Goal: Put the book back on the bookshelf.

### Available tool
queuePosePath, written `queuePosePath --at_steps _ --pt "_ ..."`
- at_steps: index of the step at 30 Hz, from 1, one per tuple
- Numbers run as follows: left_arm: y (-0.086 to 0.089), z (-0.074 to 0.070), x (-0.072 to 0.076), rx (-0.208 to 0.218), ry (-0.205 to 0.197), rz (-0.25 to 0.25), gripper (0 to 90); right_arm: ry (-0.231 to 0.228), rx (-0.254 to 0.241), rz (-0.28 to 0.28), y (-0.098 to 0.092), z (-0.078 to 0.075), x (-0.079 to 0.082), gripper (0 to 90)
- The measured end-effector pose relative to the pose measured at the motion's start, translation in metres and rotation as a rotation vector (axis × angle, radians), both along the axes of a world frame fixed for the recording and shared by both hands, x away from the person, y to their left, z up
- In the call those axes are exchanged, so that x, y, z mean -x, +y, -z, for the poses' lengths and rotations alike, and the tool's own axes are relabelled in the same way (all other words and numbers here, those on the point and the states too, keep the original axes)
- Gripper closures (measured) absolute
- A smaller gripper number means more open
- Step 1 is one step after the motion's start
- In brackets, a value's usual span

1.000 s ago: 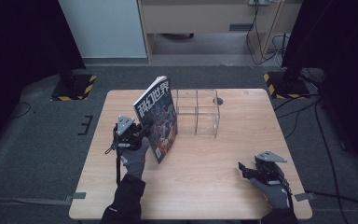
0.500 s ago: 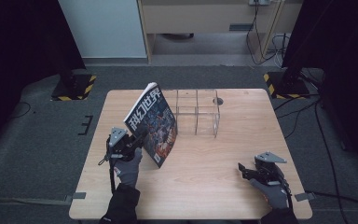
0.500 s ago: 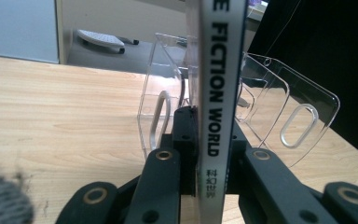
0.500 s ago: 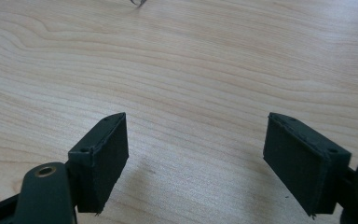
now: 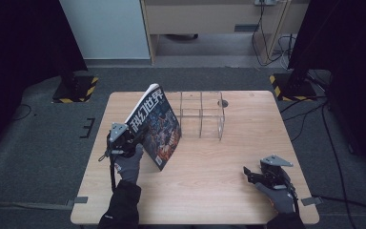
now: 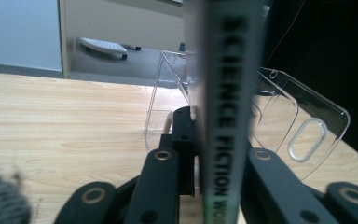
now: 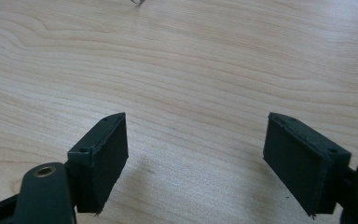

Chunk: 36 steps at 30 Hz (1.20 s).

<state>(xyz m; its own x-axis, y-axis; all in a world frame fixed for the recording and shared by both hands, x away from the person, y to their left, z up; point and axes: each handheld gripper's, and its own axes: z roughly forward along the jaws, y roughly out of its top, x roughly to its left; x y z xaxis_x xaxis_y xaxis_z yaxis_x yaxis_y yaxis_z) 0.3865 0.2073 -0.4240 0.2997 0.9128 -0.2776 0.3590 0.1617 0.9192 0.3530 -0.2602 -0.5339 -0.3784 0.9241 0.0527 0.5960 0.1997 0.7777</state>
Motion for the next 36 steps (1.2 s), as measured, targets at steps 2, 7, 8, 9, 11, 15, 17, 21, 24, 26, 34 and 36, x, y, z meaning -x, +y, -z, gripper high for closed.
queuePosePath --at_steps 2,7,8,9,11,15,17,21,24,26,34,36 --pt "0.0 -0.003 0.001 -0.001 -0.004 -0.006 81.5 -0.001 0.001 0.0 0.0 0.0 0.0 21.8" --pt "-0.003 -0.008 0.002 0.038 -0.009 -0.001 81.7 -0.002 0.002 0.0 0.0 0.0 0.0 21.8" --pt "-0.004 -0.009 0.001 0.048 -0.015 -0.002 81.7 -0.002 0.001 0.002 0.0 0.0 0.0 21.8" --pt "-0.005 -0.01 0.001 0.05 -0.018 -0.004 81.8 -0.003 0.002 0.0 0.0 0.0 0.0 21.8" --pt "-0.008 -0.013 0.0 0.048 -0.029 -0.011 81.8 -0.006 0.002 0.002 -0.001 0.0 0.0 21.8" --pt "-0.014 -0.021 -0.005 0.047 -0.054 -0.019 81.8 -0.003 -0.005 0.009 -0.002 0.0 0.0 21.8" --pt "-0.016 -0.023 -0.008 0.051 -0.068 -0.021 81.8 -0.006 0.0 0.006 -0.003 0.0 0.0 21.8" --pt "-0.02 -0.029 -0.019 0.055 -0.093 -0.04 81.8 -0.002 0.002 0.006 -0.003 0.0 0.0 21.9" --pt "-0.023 -0.03 -0.027 0.064 -0.097 -0.045 81.8 -0.006 0.003 0.008 -0.004 0.0 -0.001 21.9" --pt "-0.025 -0.03 -0.033 0.07 -0.097 -0.051 81.8 -0.005 0.003 0.006 -0.005 0.0 -0.001 21.9" --pt "-0.033 -0.018 -0.05 0.084 -0.09 -0.07 81.7 -0.005 0.005 0.003 -0.005 0.001 -0.002 22.1" --pt "-0.034 -0.016 -0.049 0.08 -0.092 -0.067 81.7 -0.007 0.009 0.004 -0.005 0.001 -0.002 22.2"
